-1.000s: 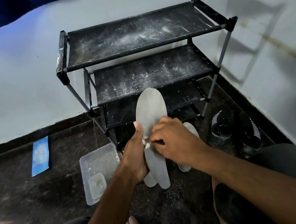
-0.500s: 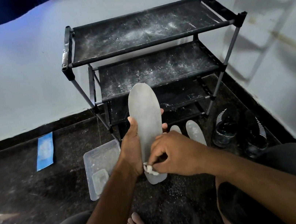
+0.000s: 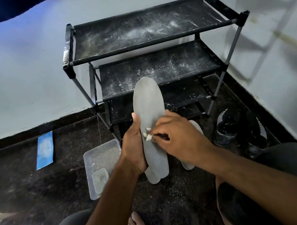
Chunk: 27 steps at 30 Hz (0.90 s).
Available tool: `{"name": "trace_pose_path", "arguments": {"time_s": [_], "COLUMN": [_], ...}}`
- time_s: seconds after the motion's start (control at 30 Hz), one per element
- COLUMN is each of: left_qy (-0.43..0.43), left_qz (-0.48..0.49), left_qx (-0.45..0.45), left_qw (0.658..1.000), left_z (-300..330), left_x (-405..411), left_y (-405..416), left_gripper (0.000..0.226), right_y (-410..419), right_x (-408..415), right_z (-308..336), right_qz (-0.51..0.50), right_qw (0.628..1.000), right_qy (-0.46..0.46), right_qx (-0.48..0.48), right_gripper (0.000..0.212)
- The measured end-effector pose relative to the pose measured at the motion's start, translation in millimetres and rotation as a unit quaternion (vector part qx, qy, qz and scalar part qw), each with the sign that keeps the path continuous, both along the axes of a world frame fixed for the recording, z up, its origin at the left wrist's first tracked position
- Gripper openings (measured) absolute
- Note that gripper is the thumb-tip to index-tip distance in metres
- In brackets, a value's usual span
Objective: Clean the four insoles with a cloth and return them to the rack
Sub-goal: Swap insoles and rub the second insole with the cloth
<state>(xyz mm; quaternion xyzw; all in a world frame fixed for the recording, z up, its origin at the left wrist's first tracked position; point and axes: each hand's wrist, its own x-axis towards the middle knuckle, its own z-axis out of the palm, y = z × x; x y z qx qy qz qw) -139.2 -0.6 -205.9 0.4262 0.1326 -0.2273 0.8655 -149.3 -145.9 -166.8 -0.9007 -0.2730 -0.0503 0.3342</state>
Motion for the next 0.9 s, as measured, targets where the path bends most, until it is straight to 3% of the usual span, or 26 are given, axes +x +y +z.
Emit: {"name": "trace_pose_path", "arguments": {"time_s": [0.23,0.33,0.43,0.53,0.63,0.77,0.83,0.9], "left_qy": [-0.005,-0.01,-0.004,-0.005,-0.001,-0.013,-0.021,-0.021], "left_qz": [-0.008,-0.005,0.005,0.002,0.007,0.007,0.0,0.009], "left_qx": [-0.033,-0.023,-0.018,-0.019,-0.075,-0.073,-0.078,-0.085], "left_qw": [0.999,1.0,1.0,1.0,0.997,0.997,0.997,0.996], "left_z": [-8,-2,-2,-4,-7,-9,-7,-6], "left_x": [5,4,3,4,6,6,4,4], "left_y": [7,4,-1,1,6,8,8,8], "left_gripper": [0.086,0.079,0.077,0.083,0.088,0.087,0.087,0.088], "right_y": [-9,-11,0,-1,-11,-19,-18,-18], "right_x": [-5,4,3,-3,-6,3,6,4], "right_z": [13,10,2,4,10,9,4,-2], "right_qz": [0.11,0.021,0.002,0.114,0.209,0.084,0.054,0.11], "right_qw": [0.983,0.993,0.997,0.982,0.958,0.988,0.993,0.974], "right_qy": [0.148,0.088,0.057,0.145,0.189,0.131,0.097,0.177], "right_qx": [0.02,0.076,0.056,0.04,-0.048,0.015,-0.034,-0.086], "right_gripper": [0.008,0.014,0.013,0.009,0.006,0.011,0.013,0.012]}}
